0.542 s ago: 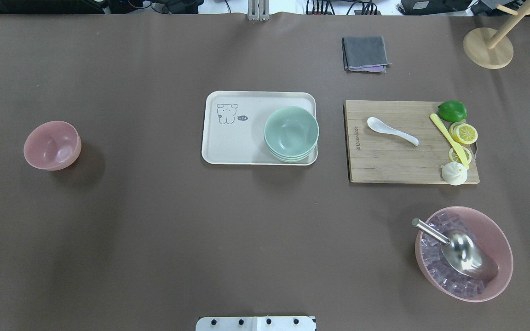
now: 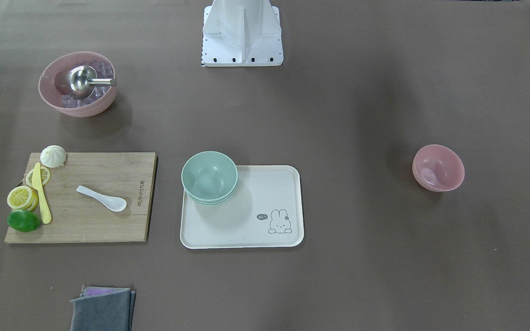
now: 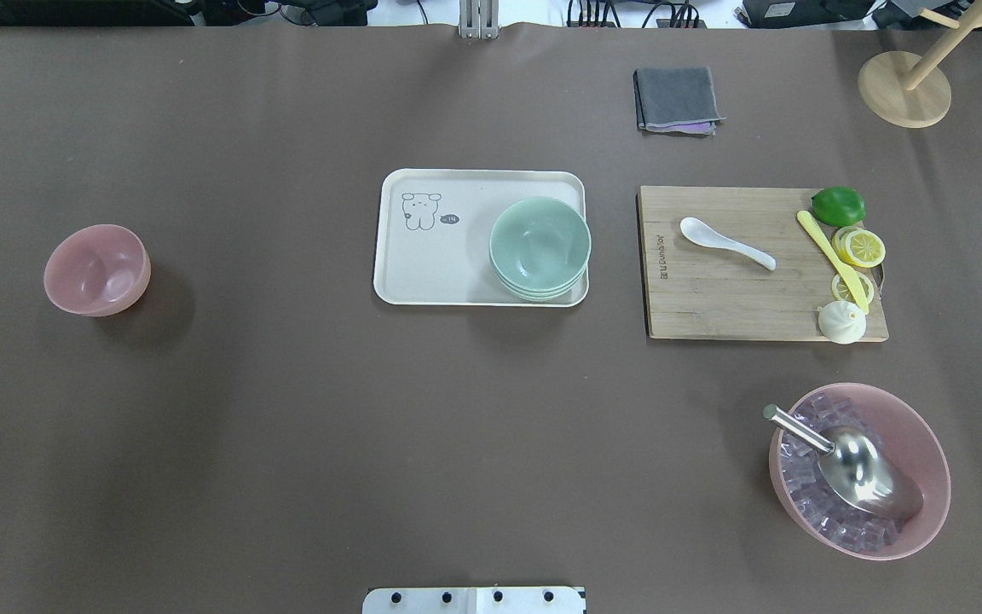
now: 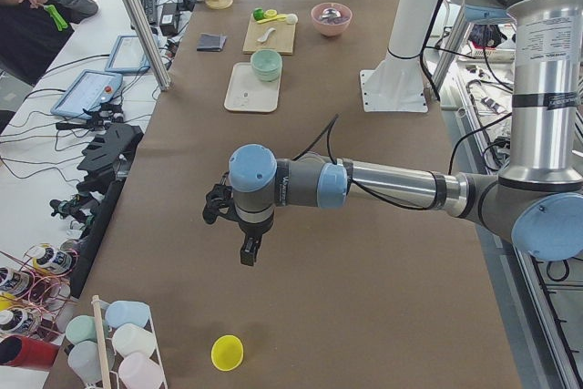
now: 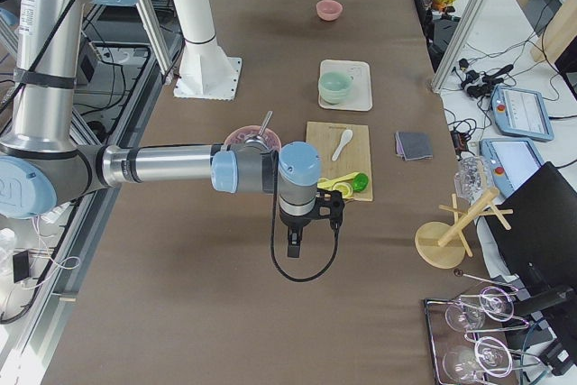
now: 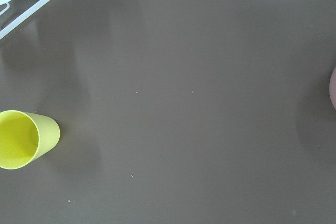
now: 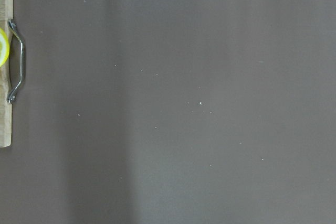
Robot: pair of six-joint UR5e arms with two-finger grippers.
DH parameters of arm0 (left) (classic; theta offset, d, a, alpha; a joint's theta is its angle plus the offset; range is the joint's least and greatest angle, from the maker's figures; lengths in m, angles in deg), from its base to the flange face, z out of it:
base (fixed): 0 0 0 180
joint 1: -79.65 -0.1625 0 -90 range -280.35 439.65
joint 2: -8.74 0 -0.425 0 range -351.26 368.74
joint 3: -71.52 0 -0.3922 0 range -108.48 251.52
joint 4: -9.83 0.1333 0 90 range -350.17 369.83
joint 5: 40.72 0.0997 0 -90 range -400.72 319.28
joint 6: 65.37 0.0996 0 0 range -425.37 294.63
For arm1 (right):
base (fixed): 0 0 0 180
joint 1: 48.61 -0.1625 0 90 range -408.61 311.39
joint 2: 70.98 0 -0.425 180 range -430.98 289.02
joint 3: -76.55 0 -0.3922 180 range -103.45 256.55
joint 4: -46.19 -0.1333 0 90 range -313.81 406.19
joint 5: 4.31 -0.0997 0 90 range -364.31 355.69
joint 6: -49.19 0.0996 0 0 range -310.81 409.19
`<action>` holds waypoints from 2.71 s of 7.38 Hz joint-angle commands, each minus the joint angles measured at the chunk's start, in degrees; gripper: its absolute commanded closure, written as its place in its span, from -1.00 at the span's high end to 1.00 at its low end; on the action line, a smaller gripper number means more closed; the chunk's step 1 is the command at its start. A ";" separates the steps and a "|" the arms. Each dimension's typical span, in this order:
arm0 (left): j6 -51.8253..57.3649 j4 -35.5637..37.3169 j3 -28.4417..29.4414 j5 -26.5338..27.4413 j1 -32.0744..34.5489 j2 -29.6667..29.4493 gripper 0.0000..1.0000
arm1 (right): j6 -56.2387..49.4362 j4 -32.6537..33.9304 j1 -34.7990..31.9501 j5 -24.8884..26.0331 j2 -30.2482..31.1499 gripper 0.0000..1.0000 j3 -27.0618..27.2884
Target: Stack pink bowl on green and place spoon
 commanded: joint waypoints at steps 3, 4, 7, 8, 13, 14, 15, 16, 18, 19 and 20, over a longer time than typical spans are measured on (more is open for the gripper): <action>-0.22 -5.40 0.34 -0.22 -0.36 -4.29 0.97 | 0.10 -9.01 0.09 -0.47 -1.36 1.00 0.16; -1.00 -5.08 0.35 -0.31 -1.06 -5.61 0.97 | 0.10 -11.21 0.27 -0.47 -2.50 1.00 0.16; -6.29 -13.55 1.13 -2.42 -2.38 -5.80 0.97 | 0.09 -12.98 5.08 -0.39 -3.74 1.00 -0.19; -7.24 -17.00 1.75 -2.42 -4.47 -5.27 0.98 | 0.10 -12.99 7.10 -0.30 -4.00 1.00 -0.37; -25.21 -24.64 9.65 -1.54 -19.76 -5.71 0.97 | 10.96 -13.25 14.67 0.14 -7.25 1.00 -1.51; -29.45 -28.51 11.32 -0.06 -22.13 -5.97 0.97 | 13.69 -14.38 15.64 0.31 -7.43 1.00 -1.51; -33.66 -31.16 12.11 3.52 -25.11 -6.23 0.97 | 16.33 -15.52 16.69 1.27 -7.52 0.99 -1.51; -35.97 -31.97 12.47 4.78 -26.88 -6.84 0.96 | 18.18 -16.49 17.66 2.15 -7.43 0.99 -1.51; -37.75 -33.46 14.05 5.14 -27.78 -7.64 0.94 | 19.26 -17.29 18.28 2.78 -7.43 0.99 -1.51; -37.84 -33.73 15.10 5.14 -27.78 -8.60 0.82 | 19.26 -17.29 18.29 2.78 -7.43 0.99 -1.51; -38.71 -33.91 16.68 5.14 -27.87 -10.00 0.64 | 19.26 -17.29 18.37 2.78 -7.43 0.99 -1.51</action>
